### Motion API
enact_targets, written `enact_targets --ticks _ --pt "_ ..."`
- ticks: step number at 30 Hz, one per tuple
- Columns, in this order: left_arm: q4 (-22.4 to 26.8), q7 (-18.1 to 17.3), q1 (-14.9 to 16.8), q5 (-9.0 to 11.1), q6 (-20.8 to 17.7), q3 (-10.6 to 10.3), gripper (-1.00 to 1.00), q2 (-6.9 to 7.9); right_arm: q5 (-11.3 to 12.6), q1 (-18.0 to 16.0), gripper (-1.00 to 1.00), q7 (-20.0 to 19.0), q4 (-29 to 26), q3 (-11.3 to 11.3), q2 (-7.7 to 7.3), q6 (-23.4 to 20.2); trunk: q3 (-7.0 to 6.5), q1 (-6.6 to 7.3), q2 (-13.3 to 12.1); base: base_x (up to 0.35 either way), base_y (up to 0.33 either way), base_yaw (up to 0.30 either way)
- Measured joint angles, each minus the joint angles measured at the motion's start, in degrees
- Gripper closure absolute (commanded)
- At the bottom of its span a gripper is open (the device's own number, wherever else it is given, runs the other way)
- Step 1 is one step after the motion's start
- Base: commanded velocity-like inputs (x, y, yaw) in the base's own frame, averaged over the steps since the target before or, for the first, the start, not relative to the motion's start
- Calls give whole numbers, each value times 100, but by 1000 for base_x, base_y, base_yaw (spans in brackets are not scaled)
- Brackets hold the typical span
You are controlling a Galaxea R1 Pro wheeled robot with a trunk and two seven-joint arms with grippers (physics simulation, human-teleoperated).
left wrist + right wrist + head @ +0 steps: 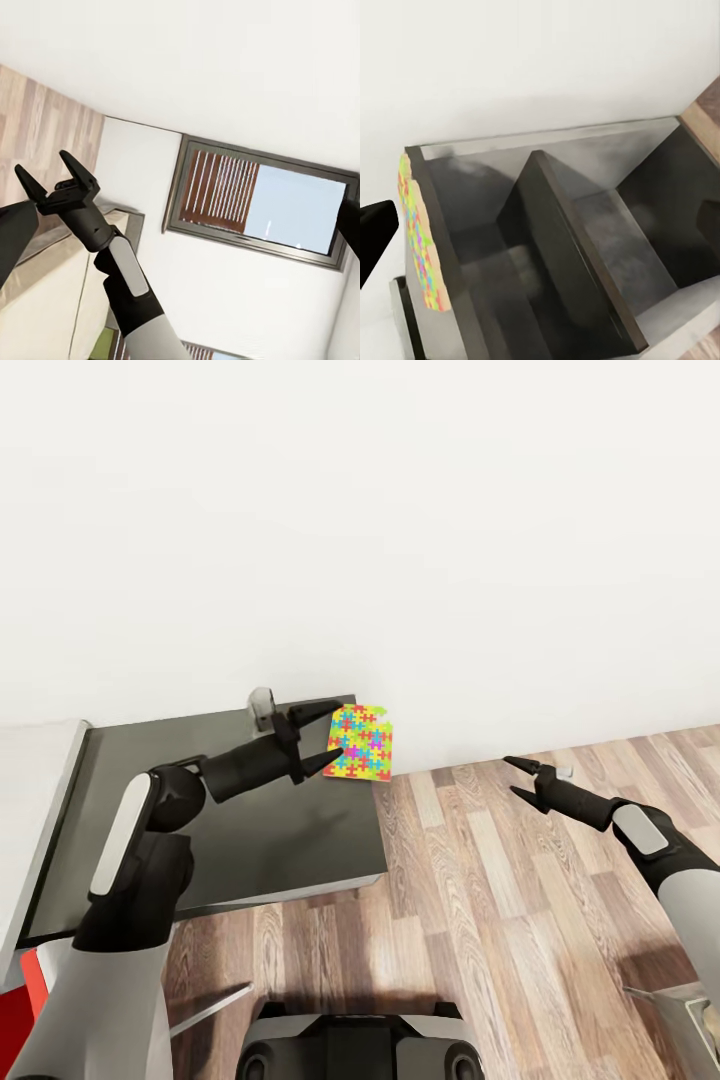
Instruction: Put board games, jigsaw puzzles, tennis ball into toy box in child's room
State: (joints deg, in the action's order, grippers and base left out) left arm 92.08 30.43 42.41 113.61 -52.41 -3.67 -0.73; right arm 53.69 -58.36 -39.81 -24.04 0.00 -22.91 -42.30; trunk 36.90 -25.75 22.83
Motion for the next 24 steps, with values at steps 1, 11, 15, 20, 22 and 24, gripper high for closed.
enact_targets --ticks 1,11,15,20,22,24 --pt "0 0 5 0 0 -16 -100 -1 0 -6 -100 4 14 0 -2 12 1 0 0 0 0 0" --pt "0 -1 21 -1 0 -68 -100 1 5 -25 -100 17 63 0 -1 48 38 0 0 0 0 0" --pt "0 -1 23 -2 0 -75 -100 2 9 -27 -100 19 69 0 -1 53 67 0 0 0 0 0" --pt "0 -1 24 -2 0 -81 -100 -1 13 -29 -100 20 75 -2 -1 57 107 0 0 0 0 0" --pt "0 -1 25 -1 0 -83 -100 -2 17 -30 -100 18 77 -3 -1 58 119 0 0 0 0 0" --pt "0 -1 25 -1 0 -84 -100 -2 19 -30 -100 17 78 -4 -1 59 129 0 0 0 0 0"
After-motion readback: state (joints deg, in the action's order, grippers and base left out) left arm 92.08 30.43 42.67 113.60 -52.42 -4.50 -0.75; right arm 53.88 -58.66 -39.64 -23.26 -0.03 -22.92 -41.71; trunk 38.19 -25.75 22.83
